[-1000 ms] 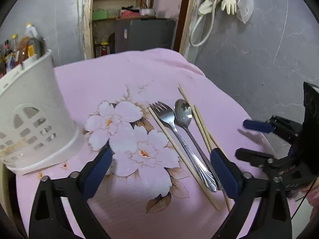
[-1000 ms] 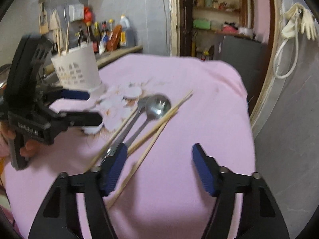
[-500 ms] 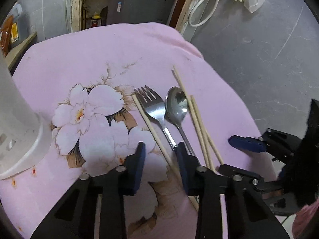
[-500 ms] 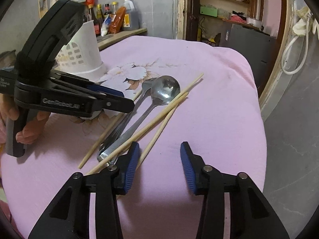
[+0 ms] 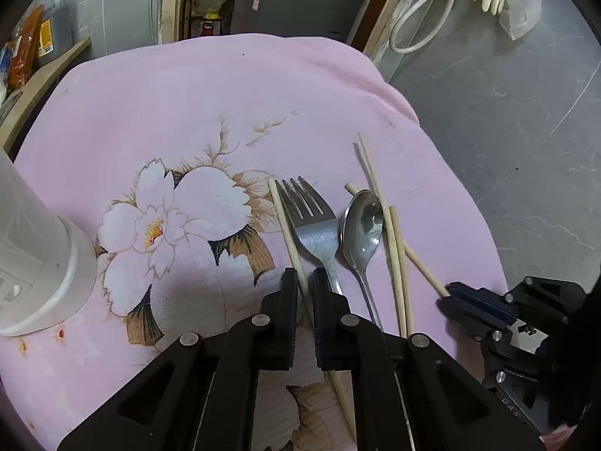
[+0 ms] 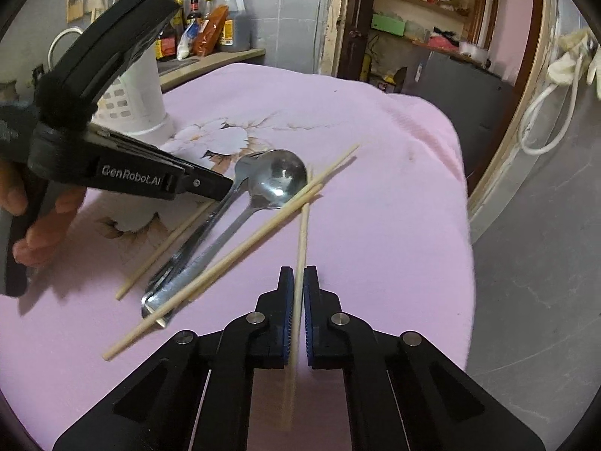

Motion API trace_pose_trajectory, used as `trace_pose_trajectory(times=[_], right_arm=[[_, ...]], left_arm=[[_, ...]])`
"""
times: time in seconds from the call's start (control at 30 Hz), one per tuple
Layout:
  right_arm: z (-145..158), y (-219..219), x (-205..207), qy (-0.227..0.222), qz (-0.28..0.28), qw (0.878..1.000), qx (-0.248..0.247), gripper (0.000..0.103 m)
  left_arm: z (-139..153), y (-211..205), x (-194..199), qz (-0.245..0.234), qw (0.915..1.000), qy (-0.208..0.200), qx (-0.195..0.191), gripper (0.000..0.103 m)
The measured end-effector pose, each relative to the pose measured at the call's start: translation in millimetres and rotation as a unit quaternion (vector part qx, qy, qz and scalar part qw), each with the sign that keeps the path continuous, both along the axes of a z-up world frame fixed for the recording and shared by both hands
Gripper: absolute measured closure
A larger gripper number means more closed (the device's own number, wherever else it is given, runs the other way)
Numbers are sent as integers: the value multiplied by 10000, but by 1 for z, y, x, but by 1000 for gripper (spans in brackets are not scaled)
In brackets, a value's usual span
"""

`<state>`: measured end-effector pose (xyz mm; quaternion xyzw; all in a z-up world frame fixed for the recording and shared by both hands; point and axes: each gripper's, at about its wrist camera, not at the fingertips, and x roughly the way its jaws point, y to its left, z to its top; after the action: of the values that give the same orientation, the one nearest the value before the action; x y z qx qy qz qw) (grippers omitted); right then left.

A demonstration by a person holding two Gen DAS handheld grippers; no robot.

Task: Organize utensils
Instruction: 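Grasp a chopstick with the left tool while the right tool grasps another chopstick, then lift both chopsticks to the white holder and open both tools to drop them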

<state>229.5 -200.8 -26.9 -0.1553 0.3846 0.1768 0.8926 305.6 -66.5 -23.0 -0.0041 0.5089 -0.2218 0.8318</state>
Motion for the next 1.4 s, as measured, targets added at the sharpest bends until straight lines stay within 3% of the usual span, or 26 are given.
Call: trace_pose_trajectory(times=[0.33, 0.47, 0.67, 0.83, 0.93, 1.23, 1.4], right_arm=[[4, -25, -4, 109, -288, 9995, -86, 102], [8, -23, 16, 363, -277, 9989, -44, 97], [6, -9, 64, 815, -181, 9963, -181, 95], [2, -3, 93, 1164, -251, 9928, -114, 94], [3, -9, 94, 1245, -451, 9910, 191, 98], [9, -37, 54, 1033, -747, 9833, 1296, 100], [25, -30, 7, 85, -525, 9901, 1303, 100]], left_arm=[[5, 17, -24, 57, 9999, -6, 156, 99], [6, 10, -22, -21, 9992, 51, 408, 99], [6, 3, -6, -75, 9982, 317, 497, 99], [3, 2, 8, -145, 9968, 647, 444, 99], [4, 4, 13, -70, 9963, 787, 343, 100], [9, 19, -25, 207, 9994, 279, -63, 101], [17, 33, -62, 314, 9981, -489, -183, 101]])
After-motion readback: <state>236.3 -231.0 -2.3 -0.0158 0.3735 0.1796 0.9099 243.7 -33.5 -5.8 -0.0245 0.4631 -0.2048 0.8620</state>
